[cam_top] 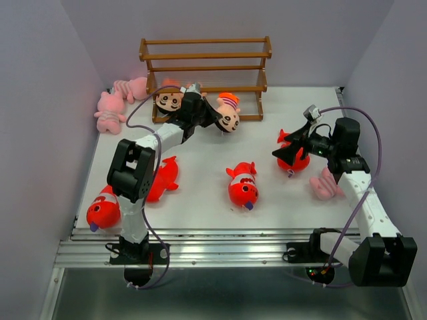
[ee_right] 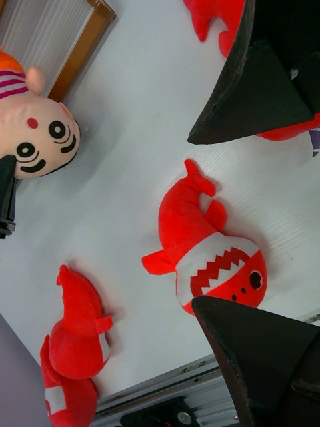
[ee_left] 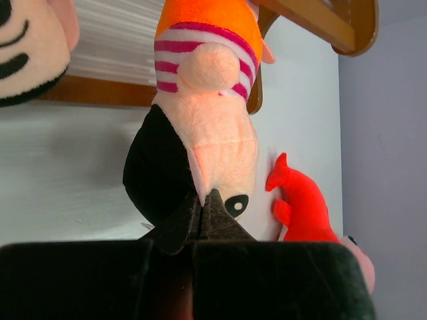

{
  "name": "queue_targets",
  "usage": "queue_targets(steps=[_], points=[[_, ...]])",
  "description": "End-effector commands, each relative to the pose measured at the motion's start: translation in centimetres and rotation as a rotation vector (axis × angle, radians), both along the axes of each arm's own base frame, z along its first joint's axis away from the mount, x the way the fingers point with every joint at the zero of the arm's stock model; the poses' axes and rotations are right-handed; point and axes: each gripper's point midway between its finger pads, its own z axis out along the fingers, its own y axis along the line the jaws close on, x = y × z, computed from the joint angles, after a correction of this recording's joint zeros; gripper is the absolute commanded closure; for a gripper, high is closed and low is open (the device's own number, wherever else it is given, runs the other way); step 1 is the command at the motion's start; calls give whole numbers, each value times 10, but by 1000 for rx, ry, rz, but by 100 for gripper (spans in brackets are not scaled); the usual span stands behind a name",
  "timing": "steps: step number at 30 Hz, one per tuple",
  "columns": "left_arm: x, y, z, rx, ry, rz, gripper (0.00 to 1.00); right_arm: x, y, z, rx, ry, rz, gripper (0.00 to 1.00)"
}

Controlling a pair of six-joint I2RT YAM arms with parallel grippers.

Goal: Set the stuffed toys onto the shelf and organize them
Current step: Place the stuffed toy onto shelf

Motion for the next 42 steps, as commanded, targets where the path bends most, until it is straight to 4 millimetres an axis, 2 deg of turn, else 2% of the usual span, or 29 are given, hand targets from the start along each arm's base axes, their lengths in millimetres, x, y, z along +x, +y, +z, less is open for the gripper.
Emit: queue_targets(steps=[1,16,39,40,42], points=[[28,4,40,-43,-81,44,100,2,-2,6,-5,-41,-2,0],[70,4,37,-117,-62,121,100,6,-4,0,-16,-34,-16,0],[99,13,21,-142,-28,204,100,10,-9,-4,-26,-31,-34,0],[99,14,19,-140,-24,206,99,10,-9,-3,-26,-32,-32,0],[98,16,16,-130,-15,208,88,10,-9,-4,-26,-30,-34,0]])
